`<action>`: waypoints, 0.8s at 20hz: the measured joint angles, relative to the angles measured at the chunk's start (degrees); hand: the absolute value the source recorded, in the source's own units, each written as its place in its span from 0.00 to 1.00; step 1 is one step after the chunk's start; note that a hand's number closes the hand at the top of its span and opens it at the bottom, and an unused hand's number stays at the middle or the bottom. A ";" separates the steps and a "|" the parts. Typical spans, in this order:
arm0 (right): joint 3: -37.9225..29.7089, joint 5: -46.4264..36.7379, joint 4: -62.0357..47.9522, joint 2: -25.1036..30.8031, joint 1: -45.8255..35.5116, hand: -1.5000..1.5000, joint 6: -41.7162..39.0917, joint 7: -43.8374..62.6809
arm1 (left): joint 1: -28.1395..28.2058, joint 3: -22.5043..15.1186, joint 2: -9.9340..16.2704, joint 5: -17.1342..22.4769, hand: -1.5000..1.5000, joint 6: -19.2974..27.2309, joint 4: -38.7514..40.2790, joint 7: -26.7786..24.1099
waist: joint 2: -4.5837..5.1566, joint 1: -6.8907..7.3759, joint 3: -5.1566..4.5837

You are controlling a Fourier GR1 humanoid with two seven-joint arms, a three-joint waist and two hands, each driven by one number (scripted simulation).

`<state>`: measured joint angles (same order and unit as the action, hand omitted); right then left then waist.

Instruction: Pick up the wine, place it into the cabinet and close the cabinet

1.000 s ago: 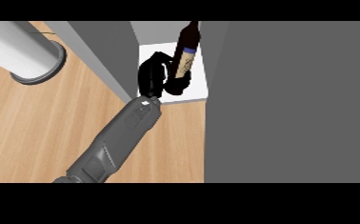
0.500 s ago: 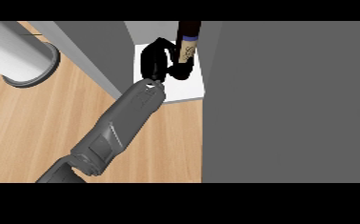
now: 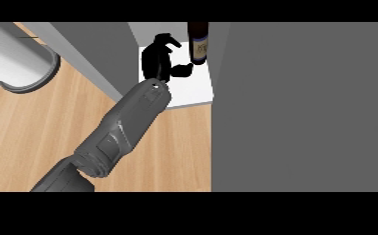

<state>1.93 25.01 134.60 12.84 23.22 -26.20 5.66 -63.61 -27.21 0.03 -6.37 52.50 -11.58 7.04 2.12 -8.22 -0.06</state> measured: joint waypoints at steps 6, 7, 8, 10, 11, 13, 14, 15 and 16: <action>0.55 0.37 -0.15 -0.32 0.18 0.00 0.26 -0.05 | -0.56 -1.42 -0.01 -0.83 0.00 -0.19 2.95 1.53 | 0.07 -0.11 -0.01; 0.44 0.43 -0.18 -0.15 0.06 0.00 0.16 -0.06 | -0.60 -1.48 -0.01 -0.87 0.00 -0.28 3.30 1.55 | 0.12 -0.06 -0.02; 0.09 0.51 -0.25 -0.01 -0.04 0.00 0.02 -0.20 | -0.53 -1.65 -0.01 -0.91 0.00 -0.30 3.33 1.74 | 0.12 -0.07 -0.02; 0.54 0.63 -0.24 -0.12 -0.03 0.00 -0.14 -0.42 | 0.17 -1.57 -0.01 -0.74 0.00 0.03 3.43 1.38 | 0.21 -0.17 -0.04; 0.89 0.67 -0.29 -0.30 -0.15 0.00 -0.01 -0.32 | 0.34 -1.38 -0.02 -0.49 0.00 0.11 3.09 1.09 | 0.19 0.05 -0.06; 1.13 0.78 -0.28 -0.40 0.15 0.00 0.14 -0.27 | 0.26 -0.66 -0.02 0.23 0.00 0.37 2.36 0.38 | 0.16 0.18 -0.08; 1.28 0.85 -0.25 -0.41 0.24 0.00 0.16 -0.27 | 0.50 -0.14 -0.02 0.81 0.00 0.49 1.56 -0.30 | 0.13 0.25 -0.10; 1.19 0.92 -0.28 -0.34 0.18 0.00 0.17 -0.23 | 0.61 0.26 -0.02 1.32 0.00 0.54 0.66 -1.07 | 0.12 0.32 -0.11; 1.24 0.99 -0.30 -0.46 0.42 0.00 0.26 -0.29 | 0.67 0.89 -0.03 1.94 0.00 0.17 -0.17 -2.18 | 0.04 0.64 -0.11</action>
<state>3.17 25.99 134.30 12.39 23.64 -25.94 5.38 -62.94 -26.32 0.00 -4.42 52.67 -11.76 4.86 2.15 -7.58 -0.18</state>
